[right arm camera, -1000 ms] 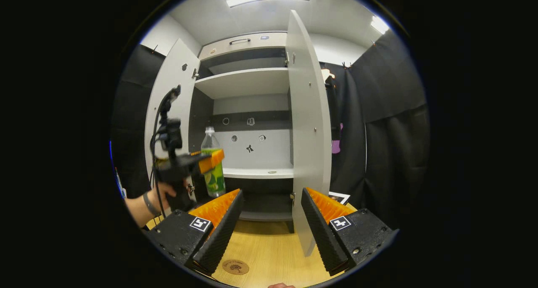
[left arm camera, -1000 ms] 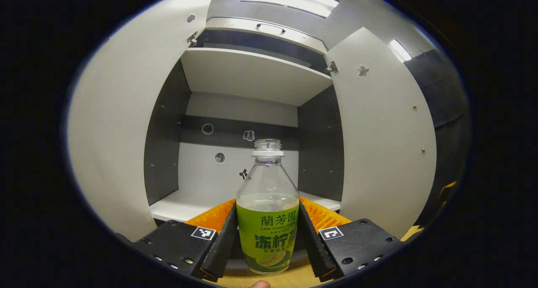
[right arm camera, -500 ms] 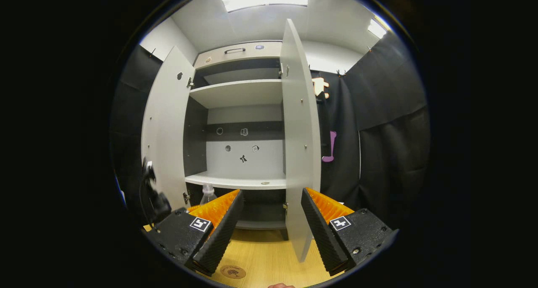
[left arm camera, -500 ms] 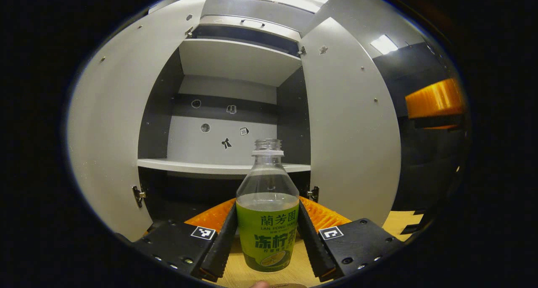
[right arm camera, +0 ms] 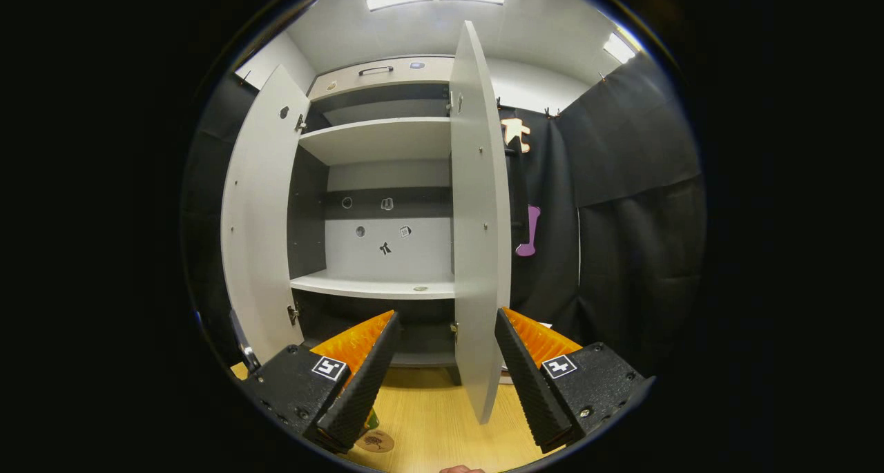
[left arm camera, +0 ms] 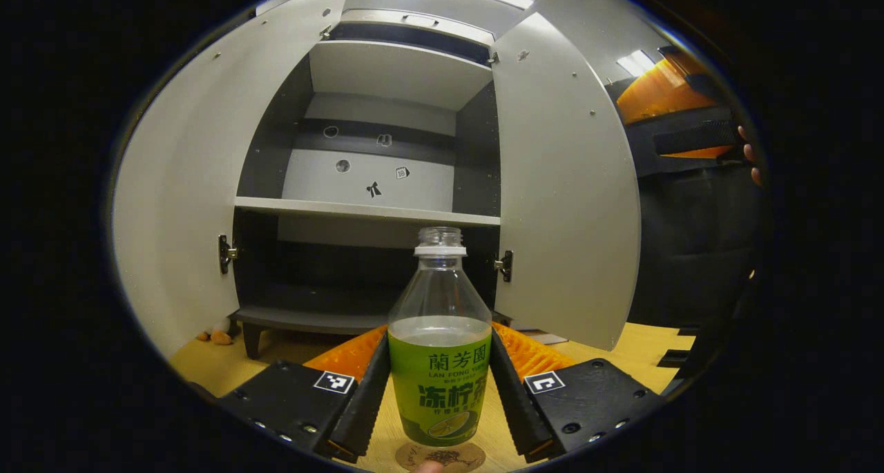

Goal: Grasp the bottle in the cabinet with the left hand and place it on the coaster, then close the right door with the right hand and the left door with the left hand.

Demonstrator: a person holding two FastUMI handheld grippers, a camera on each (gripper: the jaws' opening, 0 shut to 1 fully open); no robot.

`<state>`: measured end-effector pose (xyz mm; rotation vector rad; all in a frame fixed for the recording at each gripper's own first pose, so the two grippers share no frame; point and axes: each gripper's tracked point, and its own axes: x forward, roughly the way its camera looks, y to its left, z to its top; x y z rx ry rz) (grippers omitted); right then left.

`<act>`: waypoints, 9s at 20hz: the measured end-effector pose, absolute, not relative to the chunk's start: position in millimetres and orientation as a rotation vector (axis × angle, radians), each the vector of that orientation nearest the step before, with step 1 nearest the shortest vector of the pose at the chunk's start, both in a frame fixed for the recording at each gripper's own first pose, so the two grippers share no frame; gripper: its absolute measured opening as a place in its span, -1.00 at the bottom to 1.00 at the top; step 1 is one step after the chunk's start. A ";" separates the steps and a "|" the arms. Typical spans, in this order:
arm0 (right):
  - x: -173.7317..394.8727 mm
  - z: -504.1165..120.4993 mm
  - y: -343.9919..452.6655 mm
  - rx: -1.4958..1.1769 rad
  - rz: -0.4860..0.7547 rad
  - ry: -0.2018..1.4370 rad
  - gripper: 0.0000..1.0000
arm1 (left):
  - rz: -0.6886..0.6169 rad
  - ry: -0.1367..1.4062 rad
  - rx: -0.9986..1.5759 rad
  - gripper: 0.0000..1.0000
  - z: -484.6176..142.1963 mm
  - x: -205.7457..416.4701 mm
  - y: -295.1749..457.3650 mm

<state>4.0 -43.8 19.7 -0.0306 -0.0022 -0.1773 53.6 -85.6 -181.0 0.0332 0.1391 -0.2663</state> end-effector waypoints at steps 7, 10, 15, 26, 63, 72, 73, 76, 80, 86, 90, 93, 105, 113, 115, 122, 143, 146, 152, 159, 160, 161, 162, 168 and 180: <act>9.5 4.2 -44.2 -0.029 -0.161 0.046 0.70 | -0.246 0.158 0.055 0.55 -210.9 37.1 -82.5; 9.4 0.2 -46.3 -0.033 -0.163 0.065 0.70 | -0.225 0.136 0.051 0.48 -217.5 34.5 -77.9; 6.5 0.0 -45.6 -0.045 -0.160 0.066 0.70 | -0.216 0.160 0.033 0.48 -231.9 26.7 -75.5; -1.4 -3.2 -39.5 -0.054 -0.150 0.077 0.70 | -0.205 0.159 0.057 0.54 -233.2 19.8 -72.6; 4.5 151.3 -175.9 -0.029 -0.250 -0.208 0.69 | -0.048 0.119 0.010 0.89 -49.8 33.2 -23.2; 61.9 159.7 -216.0 0.023 -0.249 -0.156 0.70 | -0.031 0.121 0.048 0.89 -51.8 26.3 -22.3; 63.6 159.3 -213.9 0.024 -0.246 -0.159 0.70 | -0.026 0.120 0.043 0.90 -52.2 26.0 -21.3; 69.2 153.8 -209.2 -0.005 -0.258 -0.166 0.70 | -0.022 0.120 0.030 0.89 -53.6 25.6 -18.9; 68.4 156.9 -207.3 -0.040 -0.289 -0.186 0.63 | -0.013 0.118 0.048 0.90 -56.0 22.0 -9.3; 66.0 155.3 -187.4 -0.041 -0.289 -0.167 0.62 | -0.023 0.142 0.034 0.90 -64.7 21.1 -8.0; 70.2 151.1 -143.7 -0.056 -0.195 -0.149 0.63 | -0.026 0.141 0.040 0.90 -64.7 20.6 -6.7; 82.5 147.8 -107.3 -0.062 -0.110 -0.134 0.63 | -0.012 0.139 0.042 0.89 -62.8 19.3 -0.4; 122.6 150.7 -30.9 -0.063 0.071 -0.171 0.65 | 0.032 0.126 0.046 0.90 -57.3 20.7 15.7; 91.5 137.6 -46.3 -0.064 0.027 -0.155 0.65 | -0.005 0.122 0.045 0.89 -55.3 25.9 2.5; 83.8 124.0 -47.1 -0.062 0.021 -0.141 0.65 | -0.015 0.122 0.041 0.89 -54.5 27.1 -0.5; 57.3 56.3 -52.0 -0.044 -0.027 -0.083 0.65 | -0.044 0.113 0.056 0.90 -44.3 27.4 -7.7; 33.4 -39.3 -25.1 -0.018 -0.004 0.024 0.66 | -0.045 0.019 -0.062 0.99 30.8 25.7 6.5; 41.3 -40.3 -14.2 -0.031 0.030 0.031 0.66 | -0.019 -0.030 -0.105 0.89 64.6 12.2 33.6; 49.4 -40.3 -3.1 -0.012 0.070 0.038 0.66 | 0.244 -0.026 -0.006 1.00 97.3 -0.9 143.3; 43.9 -43.0 -19.1 -0.013 0.025 0.044 0.66 | 0.475 -0.033 -0.075 0.90 109.7 9.4 255.8; 43.4 -44.5 -21.9 -0.009 0.015 0.047 0.66 | 0.497 -0.046 -0.086 0.90 110.9 7.3 266.7; 42.3 -44.5 -25.1 -0.004 0.006 0.049 0.66 | 0.519 -0.056 -0.093 0.90 108.1 7.7 273.9; 43.0 -43.7 -27.4 -0.002 -0.002 0.050 0.66 | 0.535 -0.056 -0.100 1.00 105.5 11.3 279.5; 44.0 -37.9 -44.7 -0.010 -0.050 0.039 0.66 | 0.535 -0.052 -0.084 0.90 101.0 18.1 283.5; 50.1 -43.4 -48.6 0.005 -0.054 0.064 0.66 | 0.489 -0.046 -0.078 0.87 95.1 31.8 255.1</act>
